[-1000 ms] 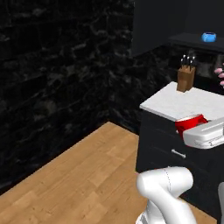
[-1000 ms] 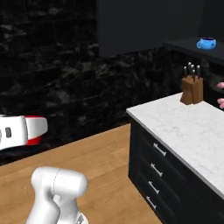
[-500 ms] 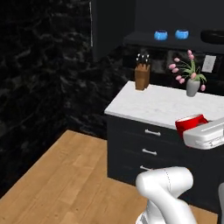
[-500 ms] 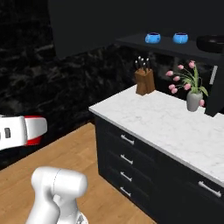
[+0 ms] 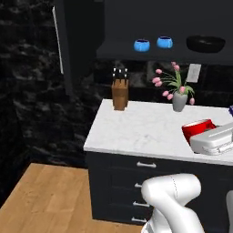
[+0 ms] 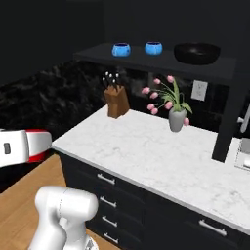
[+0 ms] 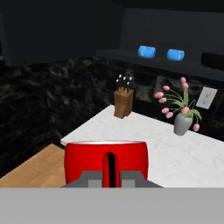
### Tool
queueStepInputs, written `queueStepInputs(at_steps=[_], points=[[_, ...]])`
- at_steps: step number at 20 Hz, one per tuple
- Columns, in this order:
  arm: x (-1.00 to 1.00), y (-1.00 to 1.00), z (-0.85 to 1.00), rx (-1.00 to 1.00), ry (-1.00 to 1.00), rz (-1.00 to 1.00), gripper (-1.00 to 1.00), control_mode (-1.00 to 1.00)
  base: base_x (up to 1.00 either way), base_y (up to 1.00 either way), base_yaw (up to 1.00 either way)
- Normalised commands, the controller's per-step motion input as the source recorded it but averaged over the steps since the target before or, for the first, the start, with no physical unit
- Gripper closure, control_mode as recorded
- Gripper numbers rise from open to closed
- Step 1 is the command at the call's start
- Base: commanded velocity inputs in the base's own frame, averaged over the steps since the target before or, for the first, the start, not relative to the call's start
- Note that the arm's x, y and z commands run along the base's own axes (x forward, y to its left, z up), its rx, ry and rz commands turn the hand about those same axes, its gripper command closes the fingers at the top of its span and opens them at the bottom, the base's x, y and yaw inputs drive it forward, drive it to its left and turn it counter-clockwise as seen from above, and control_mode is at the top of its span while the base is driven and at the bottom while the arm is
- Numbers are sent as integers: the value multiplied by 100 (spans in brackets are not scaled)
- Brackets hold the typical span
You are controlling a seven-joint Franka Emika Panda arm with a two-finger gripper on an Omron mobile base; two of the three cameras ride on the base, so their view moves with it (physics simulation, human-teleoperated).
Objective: Gather all objects into one cabinet and sort the glasses and bowls to opposite sides.
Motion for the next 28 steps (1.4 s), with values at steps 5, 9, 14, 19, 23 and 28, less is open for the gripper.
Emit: queueStepInputs(at_steps=[5, 9, 14, 19, 23, 28], points=[[0, 0, 0, 0, 0, 0, 100, 100, 78, 38, -35], [0, 0, 0, 0, 0, 0, 100, 100, 44, 33, -34], [0, 0, 0, 0, 0, 0, 100, 100, 15, 2, -45], [0, 0, 0, 0, 0, 0, 100, 100, 28, 0, -47], [0, 0, 0, 0, 0, 0, 100, 100, 33, 18, -30], [0, 0, 0, 0, 0, 0, 100, 100, 45, 52, -21]])
